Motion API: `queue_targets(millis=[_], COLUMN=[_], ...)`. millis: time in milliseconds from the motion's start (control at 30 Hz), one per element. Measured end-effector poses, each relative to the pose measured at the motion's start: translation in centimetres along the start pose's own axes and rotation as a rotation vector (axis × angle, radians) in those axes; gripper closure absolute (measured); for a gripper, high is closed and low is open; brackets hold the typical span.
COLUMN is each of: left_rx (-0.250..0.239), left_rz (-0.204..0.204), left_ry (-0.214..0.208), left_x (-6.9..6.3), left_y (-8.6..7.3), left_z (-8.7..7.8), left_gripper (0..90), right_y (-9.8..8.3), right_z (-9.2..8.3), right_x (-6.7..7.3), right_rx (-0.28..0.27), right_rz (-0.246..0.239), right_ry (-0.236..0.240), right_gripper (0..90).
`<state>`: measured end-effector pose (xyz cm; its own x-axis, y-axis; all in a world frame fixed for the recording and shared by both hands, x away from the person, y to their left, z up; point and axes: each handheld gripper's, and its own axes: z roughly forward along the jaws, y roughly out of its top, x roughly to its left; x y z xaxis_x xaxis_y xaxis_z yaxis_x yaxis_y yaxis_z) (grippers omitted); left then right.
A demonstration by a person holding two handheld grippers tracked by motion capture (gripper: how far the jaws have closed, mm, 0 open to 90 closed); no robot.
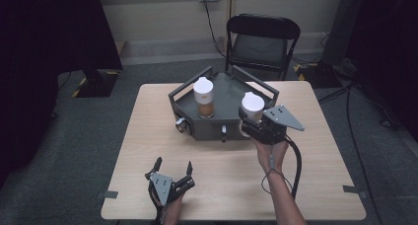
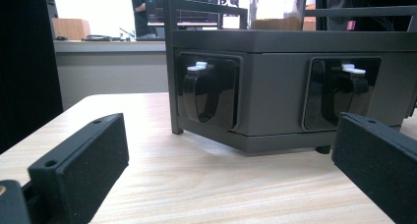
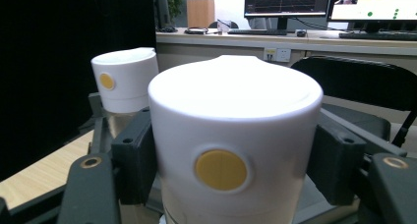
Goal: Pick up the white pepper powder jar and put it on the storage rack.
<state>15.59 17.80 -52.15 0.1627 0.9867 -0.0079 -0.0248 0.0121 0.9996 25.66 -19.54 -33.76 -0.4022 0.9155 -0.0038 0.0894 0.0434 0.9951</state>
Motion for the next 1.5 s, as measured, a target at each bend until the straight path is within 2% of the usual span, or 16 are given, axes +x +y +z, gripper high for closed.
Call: queue_targets(millis=[367, 633, 733, 900, 1200, 1500], left_rx=[-0.001, -0.001, -0.001, -0.001, -0.001, -0.001], left_rz=[0.0, 0.001, 0.001, 0.002, 0.002, 0.001], left_ry=[0.0, -0.005, -0.005, -0.005, -0.005, -0.006], left_x=[0.0, 0.1, 0.1, 0.1, 0.1, 0.1], left_y=[0.0, 0.0, 0.0, 0.0, 0.0, 0.0], left_z=[0.0, 0.0, 0.0, 0.0, 0.0, 0.0], left_gripper=[0.1, 0.0, 0.1, 0.1, 0.1, 0.1], right_y=[1.2, 2.1, 2.5, 1.9, 1.7, 1.6], right_z=[2.5, 5.0, 5.9, 7.3, 9.2, 10.4], right_x=[0.6, 1.3, 1.3, 1.7, 2.0, 1.7], right_rx=[-0.006, -0.007, -0.006, -0.02, -0.004, 0.016], right_rz=[-0.017, -0.023, -0.009, -0.013, -0.029, -0.005], right_ry=[-0.013, -0.036, -0.041, -0.058, -0.075, -0.094], right_gripper=[30.1, 30.1, 30.1, 30.1, 30.1, 30.1])
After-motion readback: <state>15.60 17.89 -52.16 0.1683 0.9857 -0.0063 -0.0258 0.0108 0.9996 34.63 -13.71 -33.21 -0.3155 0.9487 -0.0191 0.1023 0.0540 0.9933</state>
